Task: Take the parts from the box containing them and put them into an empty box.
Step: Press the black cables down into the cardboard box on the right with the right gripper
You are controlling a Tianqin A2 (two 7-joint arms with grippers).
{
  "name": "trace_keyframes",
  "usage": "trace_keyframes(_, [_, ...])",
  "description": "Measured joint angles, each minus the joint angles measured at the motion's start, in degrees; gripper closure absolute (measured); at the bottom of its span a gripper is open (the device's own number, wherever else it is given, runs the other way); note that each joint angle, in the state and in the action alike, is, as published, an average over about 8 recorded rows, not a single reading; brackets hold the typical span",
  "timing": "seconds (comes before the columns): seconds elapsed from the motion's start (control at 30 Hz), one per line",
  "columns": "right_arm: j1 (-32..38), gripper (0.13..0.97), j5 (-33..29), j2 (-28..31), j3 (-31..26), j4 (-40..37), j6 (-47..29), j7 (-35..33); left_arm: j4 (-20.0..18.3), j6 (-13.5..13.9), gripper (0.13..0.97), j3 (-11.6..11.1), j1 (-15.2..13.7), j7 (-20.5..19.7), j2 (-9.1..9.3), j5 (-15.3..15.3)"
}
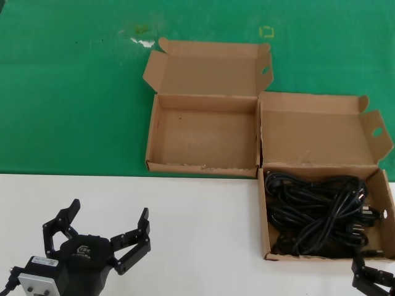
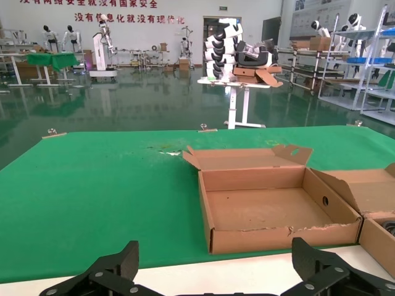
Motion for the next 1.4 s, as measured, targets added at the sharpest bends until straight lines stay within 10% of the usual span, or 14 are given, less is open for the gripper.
trace_keyframes(0.53, [-1.7,0.129,-2.2,3.5,-0.4,3.4,-1.8,-3.1,0.0,0.0,0.410,0.0,0.0,0.0,0.00,0.0])
trace_keyframes(1.4, [6.1,0.129,-11.5,21.6,-3.6,8.4,-23.4,-36.5,0.0,0.0,0.862,0.0,0.0,0.0,0.00,0.0])
